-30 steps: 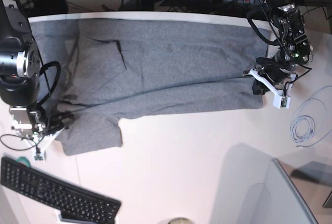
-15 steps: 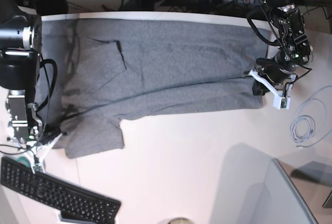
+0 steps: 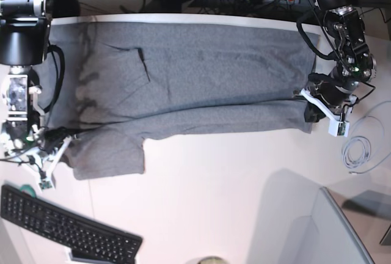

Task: Layout the t-shirt on the table in an organized manner, then fold the t-shirt properly
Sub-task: 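Grasp the shirt's folded edge near the sleeve with the right gripper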

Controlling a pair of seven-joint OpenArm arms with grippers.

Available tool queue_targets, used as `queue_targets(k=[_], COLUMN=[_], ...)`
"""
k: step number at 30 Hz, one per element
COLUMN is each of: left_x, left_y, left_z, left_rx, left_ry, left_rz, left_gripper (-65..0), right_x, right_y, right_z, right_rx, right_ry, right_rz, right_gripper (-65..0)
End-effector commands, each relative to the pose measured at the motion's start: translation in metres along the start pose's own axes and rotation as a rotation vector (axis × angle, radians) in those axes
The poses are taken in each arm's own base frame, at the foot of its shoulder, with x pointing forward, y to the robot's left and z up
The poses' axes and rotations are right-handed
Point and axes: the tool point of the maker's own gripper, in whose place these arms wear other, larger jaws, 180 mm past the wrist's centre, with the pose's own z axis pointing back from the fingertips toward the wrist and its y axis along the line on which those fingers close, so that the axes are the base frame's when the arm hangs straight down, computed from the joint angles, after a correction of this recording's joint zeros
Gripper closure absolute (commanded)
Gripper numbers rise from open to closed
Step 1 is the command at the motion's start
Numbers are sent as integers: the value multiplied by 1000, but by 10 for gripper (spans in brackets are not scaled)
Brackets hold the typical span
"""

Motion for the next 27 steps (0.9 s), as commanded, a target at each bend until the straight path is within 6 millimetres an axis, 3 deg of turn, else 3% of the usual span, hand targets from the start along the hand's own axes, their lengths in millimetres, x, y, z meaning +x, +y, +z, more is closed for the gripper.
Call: queue_targets(k=[1,3,8,12,16,19,22,27], left_x=[17,17,17,17,15,15,9,6], left_y=[7,7,11,12,11,11,11,10], left_z=[3,3,4,4,5,5,5,6], left_rx=[11,12,19,22,21,21,20,18], left_ry=[-48,-46,-45,-41,-37,-37,-25,-18], left_rz=[-11,-13,-21,-26,-28,-28,-26,-28], left_gripper=[0,0,0,0,0,0,0,0], right_x=[13,3,-44,-80,-100,-114,-102,-55], right_y=[-24,-33,-38,-29,-8,-5,-9,-23], right_z=[9,14,15,14,13,14,24,63], right_rx=[-43,-39,-13,10,47,54,29,-52], right_ry=[-28,3,112,174,212,248,217,34], right_rz=[-16,-28,-33,-35,-42,-39,-26,-20], right_gripper=[0,0,0,0,-6,-113,-261,-284])
